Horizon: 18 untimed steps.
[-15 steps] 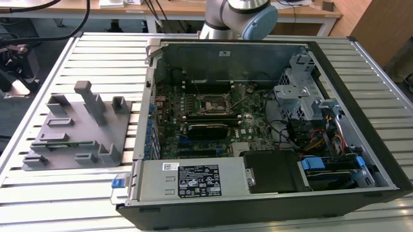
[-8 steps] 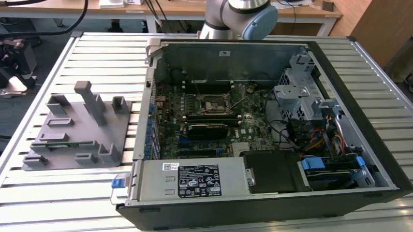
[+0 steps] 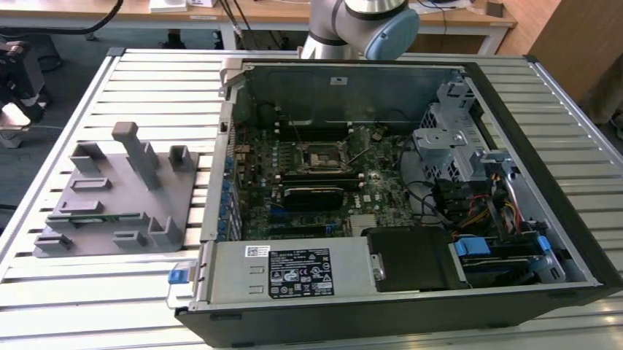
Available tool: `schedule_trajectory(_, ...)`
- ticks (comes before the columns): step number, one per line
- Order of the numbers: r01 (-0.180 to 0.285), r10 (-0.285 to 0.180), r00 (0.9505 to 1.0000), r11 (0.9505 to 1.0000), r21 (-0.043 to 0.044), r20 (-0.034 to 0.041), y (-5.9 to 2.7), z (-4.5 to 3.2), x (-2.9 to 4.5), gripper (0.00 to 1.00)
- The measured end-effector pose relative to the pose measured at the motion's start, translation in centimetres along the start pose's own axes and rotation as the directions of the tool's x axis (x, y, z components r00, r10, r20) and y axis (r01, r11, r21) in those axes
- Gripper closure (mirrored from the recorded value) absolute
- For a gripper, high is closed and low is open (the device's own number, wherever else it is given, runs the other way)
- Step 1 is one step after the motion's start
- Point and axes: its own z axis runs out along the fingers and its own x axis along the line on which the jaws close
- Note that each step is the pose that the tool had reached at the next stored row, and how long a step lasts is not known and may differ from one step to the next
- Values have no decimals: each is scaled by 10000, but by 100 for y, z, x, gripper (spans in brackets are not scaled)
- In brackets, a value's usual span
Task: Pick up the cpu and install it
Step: 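Pick up the cpu and move it towards the insertion slot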
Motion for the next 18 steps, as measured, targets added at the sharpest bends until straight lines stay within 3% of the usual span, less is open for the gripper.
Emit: schedule_trajectory(18, 0, 0, 10000, 10000, 0, -1, 23, -294, 5, 47)
